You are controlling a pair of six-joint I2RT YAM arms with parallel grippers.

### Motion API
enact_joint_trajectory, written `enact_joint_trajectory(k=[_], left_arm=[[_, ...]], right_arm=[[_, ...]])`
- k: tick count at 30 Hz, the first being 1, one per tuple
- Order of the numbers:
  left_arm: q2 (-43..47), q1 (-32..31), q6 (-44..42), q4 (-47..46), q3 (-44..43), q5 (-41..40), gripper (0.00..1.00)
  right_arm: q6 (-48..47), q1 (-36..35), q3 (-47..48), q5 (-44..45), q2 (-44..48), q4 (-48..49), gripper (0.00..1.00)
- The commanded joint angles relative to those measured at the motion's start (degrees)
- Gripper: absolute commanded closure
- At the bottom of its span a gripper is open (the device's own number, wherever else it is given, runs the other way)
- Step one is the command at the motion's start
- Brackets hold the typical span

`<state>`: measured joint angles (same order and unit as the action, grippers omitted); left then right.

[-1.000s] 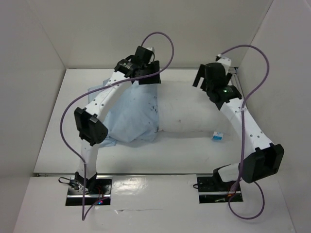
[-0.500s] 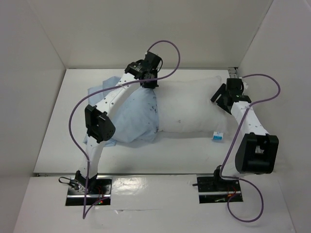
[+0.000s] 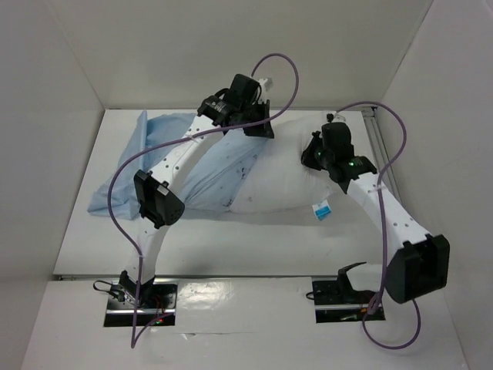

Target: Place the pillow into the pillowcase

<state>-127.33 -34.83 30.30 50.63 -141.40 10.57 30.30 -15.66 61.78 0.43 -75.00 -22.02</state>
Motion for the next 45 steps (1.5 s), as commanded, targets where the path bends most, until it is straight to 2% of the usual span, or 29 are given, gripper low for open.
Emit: enact_joint_trajectory(k=[1,4,7,11,13,15,17,18,19,21,22,25,26,27,29,30,31,32,33,36,38,43,45], left_arm=[[3.7,-3.8,8.7,-17.7,-3.4,19.3,1.0],[3.8,-4.3,10.8,-20.6,-0.5,22.5,1.0],[2.4,-4.3,10.8,-20.6,-0.5,22.5,1.0],[0.9,-4.8,10.2,-19.8,-1.2,22.5,1.0],[1.7,-4.8,8.5,-17.9,0.2,21.3,1.0],[4.8,-4.8,6.1,-15.9,3.0,19.5,0.72],[7.2,-4.8,1.5,-10.7,4.8,14.3,0.47],[9.4,-4.8,0.0,-8.4,4.8,12.7,0.19],[10.3,-4.8,-1.6,-5.8,4.8,9.6,0.11],[12.8,-4.3,-6.6,1.0,5.7,4.3,0.0],[16.5,-4.3,-8.8,2.3,7.4,-2.1,0.0],[24.6,-4.3,-9.4,0.4,21.0,-12.9,0.0],[30.5,-4.3,-9.4,-1.5,30.7,-19.6,0.05],[33.3,-3.8,-8.7,-3.6,35.4,-22.6,0.1],[38.2,-1.5,-6.0,-9.0,43.8,-25.1,0.25],[42.5,-0.8,-5.4,-11.6,52.8,-25.9,0.27],[44.2,-0.2,-4.9,-18.0,57.7,-26.8,0.27],[45.1,0.6,-3.9,-20.0,61.8,-26.8,0.22],[45.1,2.0,-3.2,-21.2,67.2,-26.8,0.12],[44.4,2.0,-3.2,-28.6,75.3,-28.4,0.04],[42.0,2.0,-1.8,-30.3,76.7,-30.6,0.0],[38.3,3.4,-3.1,-44.2,81.8,-31.5,0.0],[35.3,4.0,-3.7,-45.9,81.8,-31.5,0.0]], right_arm=[[1.5,-5.5,7.2,-0.7,8.7,4.3,1.0],[2.7,-8.3,3.7,0.7,10.8,4.3,1.0],[6.7,-11.9,-9.2,1.6,11.4,5.9,1.0],[12.3,-14.2,-20.8,0.6,10.8,11.5,1.0],[12.9,-14.2,-21.7,3.8,10.8,11.5,1.0],[12.9,-14.2,-22.2,6.0,11.6,9.6,1.0],[11.4,-11.8,-21.4,6.5,12.5,8.5,1.0],[10.8,-10.8,-20.7,5.9,13.3,8.5,1.0],[10.2,-9.9,-20.2,4.0,13.3,8.5,1.0],[9.1,-7.3,-18.8,2.0,13.3,7.8,1.0],[8.3,-6.7,-18.8,1.2,13.3,7.0,1.0],[7.0,-6.0,-17.2,0.5,12.8,5.9,1.0],[6.3,-5.4,-16.5,1.1,12.8,5.2,1.0],[6.3,-4.7,-15.7,1.2,12.8,5.2,1.0],[5.6,-3.7,-14.7,1.2,12.8,4.7,1.0],[5.0,-3.1,-14.1,0.5,12.8,4.0,1.0],[5.0,-2.2,-13.5,-0.4,12.8,4.0,1.0],[4.5,-2.2,-13.5,-0.4,12.8,4.0,1.0],[4.5,-1.5,-12.9,-1.0,12.8,4.0,1.0],[3.5,-1.0,-11.5,-1.0,11.6,3.5,1.0],[3.4,-0.4,-10.8,-1.7,11.6,2.9,1.0],[2.3,0.8,-9.7,-1.7,11.6,2.2,1.0],[2.3,0.8,-9.7,-1.7,11.6,1.5,1.0]])
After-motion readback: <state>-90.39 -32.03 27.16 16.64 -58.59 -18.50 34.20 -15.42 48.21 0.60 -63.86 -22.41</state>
